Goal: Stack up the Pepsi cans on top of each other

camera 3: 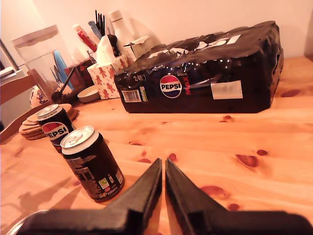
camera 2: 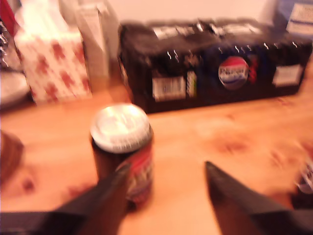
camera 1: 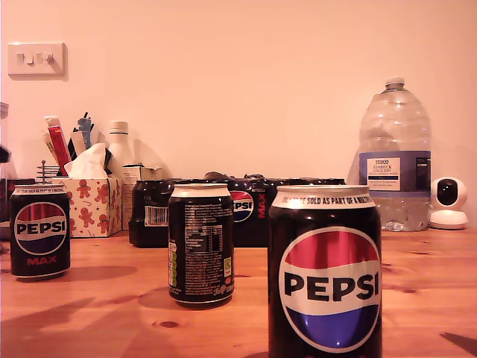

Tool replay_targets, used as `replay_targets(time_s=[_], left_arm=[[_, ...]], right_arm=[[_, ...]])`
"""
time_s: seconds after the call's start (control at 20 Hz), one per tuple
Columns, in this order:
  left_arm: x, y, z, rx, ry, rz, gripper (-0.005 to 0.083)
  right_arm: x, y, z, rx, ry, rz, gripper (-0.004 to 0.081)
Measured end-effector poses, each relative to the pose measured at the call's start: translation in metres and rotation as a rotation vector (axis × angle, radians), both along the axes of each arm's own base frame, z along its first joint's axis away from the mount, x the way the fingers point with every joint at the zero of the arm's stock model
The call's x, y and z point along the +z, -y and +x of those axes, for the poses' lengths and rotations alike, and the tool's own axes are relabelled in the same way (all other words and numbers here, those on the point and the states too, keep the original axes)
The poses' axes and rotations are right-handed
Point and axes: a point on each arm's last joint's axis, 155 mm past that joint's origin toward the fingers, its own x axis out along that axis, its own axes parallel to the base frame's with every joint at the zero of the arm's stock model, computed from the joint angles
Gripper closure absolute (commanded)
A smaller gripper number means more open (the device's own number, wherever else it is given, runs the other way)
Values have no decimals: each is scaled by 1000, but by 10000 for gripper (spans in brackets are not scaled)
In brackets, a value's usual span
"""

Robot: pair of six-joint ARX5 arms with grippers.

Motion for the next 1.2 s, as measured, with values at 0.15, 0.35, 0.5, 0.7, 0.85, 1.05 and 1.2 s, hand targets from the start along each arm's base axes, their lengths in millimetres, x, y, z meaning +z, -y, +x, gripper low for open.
replay_targets(time_s=[0.15,0.35,0.5,0.7,0.85,1.05,1.2], left_arm=[[2,-1,9,10,29,3,11],[-9,-1,21,14,22,8,11],[-11,-2,31,17,52,9,11],[-27,-9,42,35,45,9,11],[-39,-8,49,24,47,5,11],[-68,-1,64,-15,-28,0,11],[-73,-2,88,-9,-13,0,11]], right_arm=[[-2,0,0,0,-7,-2,781],[-3,0,0,0,-12,-4,781],[-3,0,0,0,-13,-4,781],[-3,0,0,0,-13,-4,781],[-3,0,0,0,-13,-4,781],[-4,0,0,0,-15,-5,781],[-4,0,-1,0,-16,-5,781]])
